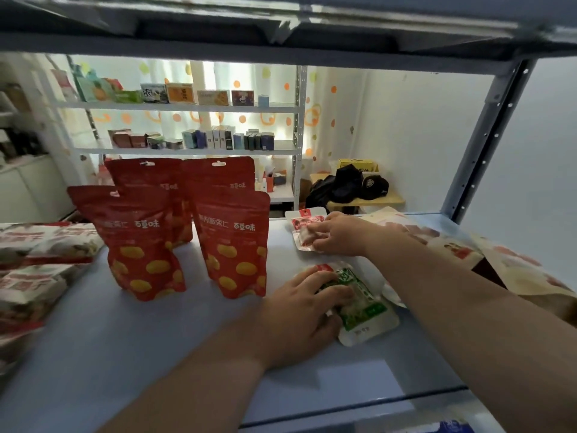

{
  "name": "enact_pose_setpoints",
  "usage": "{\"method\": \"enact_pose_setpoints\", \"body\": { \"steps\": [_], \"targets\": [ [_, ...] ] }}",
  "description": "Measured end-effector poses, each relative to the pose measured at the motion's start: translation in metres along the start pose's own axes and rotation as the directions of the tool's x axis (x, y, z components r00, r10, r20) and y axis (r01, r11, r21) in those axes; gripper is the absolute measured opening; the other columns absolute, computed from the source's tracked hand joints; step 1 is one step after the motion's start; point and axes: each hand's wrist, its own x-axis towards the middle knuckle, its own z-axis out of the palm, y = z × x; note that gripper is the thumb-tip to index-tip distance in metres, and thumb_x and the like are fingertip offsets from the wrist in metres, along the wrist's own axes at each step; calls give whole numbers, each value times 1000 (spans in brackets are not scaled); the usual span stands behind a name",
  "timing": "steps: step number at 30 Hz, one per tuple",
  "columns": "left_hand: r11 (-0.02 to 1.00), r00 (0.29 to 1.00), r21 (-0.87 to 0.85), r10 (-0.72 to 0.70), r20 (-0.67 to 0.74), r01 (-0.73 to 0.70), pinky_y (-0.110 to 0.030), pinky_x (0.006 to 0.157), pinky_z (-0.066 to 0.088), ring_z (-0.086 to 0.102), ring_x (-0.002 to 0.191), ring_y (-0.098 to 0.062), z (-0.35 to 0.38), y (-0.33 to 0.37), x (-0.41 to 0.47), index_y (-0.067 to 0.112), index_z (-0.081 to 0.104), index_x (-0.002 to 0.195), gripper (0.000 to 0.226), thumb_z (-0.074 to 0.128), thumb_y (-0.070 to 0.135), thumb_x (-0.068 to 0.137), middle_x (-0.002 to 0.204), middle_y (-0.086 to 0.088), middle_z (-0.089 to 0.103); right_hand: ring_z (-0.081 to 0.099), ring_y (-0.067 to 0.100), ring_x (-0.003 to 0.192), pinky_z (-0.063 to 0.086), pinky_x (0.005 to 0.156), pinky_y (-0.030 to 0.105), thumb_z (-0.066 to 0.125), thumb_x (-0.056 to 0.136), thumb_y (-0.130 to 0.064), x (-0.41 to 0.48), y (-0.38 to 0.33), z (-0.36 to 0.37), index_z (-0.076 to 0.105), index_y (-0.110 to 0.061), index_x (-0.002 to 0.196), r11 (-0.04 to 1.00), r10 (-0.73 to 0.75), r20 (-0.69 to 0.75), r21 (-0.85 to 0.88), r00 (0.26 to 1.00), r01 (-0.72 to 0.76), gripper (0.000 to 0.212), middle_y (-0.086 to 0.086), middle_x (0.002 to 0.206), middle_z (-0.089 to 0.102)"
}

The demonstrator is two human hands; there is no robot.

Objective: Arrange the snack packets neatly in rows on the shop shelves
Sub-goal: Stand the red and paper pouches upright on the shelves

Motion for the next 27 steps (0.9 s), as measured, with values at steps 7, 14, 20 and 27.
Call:
{"method": "enact_pose_setpoints", "body": {
  "steps": [7, 14, 20, 27],
  "targets": [
    [1000, 1000, -22, 1, -23, -2, -36, 113, 32, 21, 139, -13, -4, 2, 0, 31, 36, 141, 45, 36, 37, 97, 151, 8, 36, 33, 30, 140, 29, 113, 42, 48, 99, -40, -17, -8, -1, 24, -30, 155, 988, 43, -79, 150, 996, -31, 61, 10, 157, 30],
    [997, 996, -45, -68, -61, 66, -37, 112, 34, 23, 140, -19, 2, -3, 1, 28, 40, 133, 34, 37, 31, 99, 151, 3, 32, 50, 17, 123, 34, 93, 36, 48, 97, -44, -107, 1, -18, 57, -41, 129, 999, 16, -251, 42, 968, -6, 33, -5, 139, 54],
    [990, 991, -79, -120, -60, 115, -39, 112, 30, 34, 135, -22, 0, -3, 4, 24, 43, 121, 25, 38, 31, 98, 138, -1, 46, 32, 14, 140, 29, 112, 38, 52, 93, -55, -186, 27, 2, 55, -42, 129, 980, 177, -260, 138, 949, -145, 38, -11, 151, 40],
    [987, 988, -50, -153, 21, 154, -36, 114, 23, 20, 141, -16, -1, -1, 6, 28, 35, 129, 39, 39, 43, 94, 151, 1, 34, 51, 3, 80, 41, 61, 25, 53, 90, -41, -221, 21, 38, 55, -38, 102, 936, 347, -340, 186, 874, -299, 12, -8, 107, 59]
  ]
}}
